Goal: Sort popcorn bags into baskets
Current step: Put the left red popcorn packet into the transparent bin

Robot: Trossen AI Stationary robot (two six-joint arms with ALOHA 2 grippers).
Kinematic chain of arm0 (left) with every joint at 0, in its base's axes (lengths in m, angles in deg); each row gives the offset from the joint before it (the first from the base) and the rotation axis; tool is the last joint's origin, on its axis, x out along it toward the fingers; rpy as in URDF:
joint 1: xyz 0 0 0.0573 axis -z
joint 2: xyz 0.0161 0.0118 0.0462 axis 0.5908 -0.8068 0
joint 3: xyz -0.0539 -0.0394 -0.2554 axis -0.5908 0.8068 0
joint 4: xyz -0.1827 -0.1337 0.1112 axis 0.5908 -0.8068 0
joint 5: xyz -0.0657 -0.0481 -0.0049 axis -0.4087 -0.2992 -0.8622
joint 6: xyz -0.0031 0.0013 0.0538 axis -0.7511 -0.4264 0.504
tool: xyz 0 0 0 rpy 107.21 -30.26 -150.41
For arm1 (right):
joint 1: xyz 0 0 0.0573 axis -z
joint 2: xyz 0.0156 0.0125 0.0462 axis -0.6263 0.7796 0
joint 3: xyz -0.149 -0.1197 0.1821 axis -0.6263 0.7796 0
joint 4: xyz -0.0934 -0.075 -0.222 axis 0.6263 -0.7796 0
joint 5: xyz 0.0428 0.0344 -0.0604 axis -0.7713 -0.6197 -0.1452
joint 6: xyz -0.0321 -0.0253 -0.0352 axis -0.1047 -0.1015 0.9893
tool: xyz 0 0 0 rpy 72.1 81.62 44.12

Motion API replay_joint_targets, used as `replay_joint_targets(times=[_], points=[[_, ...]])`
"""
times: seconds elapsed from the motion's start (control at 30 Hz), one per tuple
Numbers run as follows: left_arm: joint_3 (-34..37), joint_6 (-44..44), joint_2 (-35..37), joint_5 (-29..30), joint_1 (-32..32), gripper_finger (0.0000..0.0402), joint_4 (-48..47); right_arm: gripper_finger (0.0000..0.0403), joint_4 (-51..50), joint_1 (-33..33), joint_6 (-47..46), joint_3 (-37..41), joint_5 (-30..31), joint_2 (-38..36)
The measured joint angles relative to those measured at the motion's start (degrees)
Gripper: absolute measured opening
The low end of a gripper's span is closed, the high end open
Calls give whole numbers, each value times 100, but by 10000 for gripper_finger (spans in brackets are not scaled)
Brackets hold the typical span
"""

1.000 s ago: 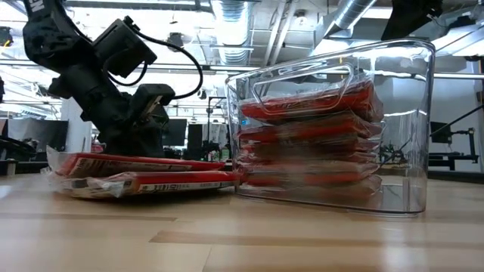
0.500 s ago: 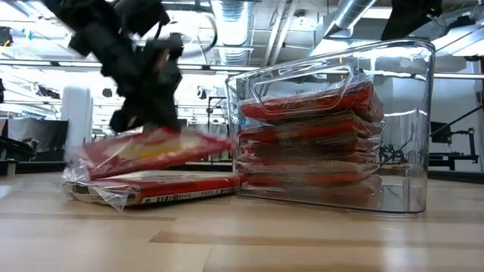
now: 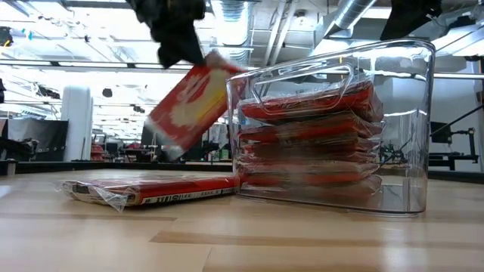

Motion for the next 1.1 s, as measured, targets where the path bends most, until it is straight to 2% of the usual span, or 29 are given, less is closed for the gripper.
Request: replay_joint_targets(times=[0.33, 0.57, 0.83, 1.1], points=[[-864, 2688, 2, -514, -75, 0, -51, 255, 165, 0, 2, 0, 0, 0], [-1555, 4133, -325, -700, 106, 0, -64, 255, 299, -1, 2, 0, 10, 2], [-2858, 5833, -1334, -672, 546, 0, -750, 255, 298, 5, 2, 0, 9, 2], [-4384, 7561, -2576, -340, 1067, 0, -1838, 255, 296, 7, -20, 0, 8, 1]])
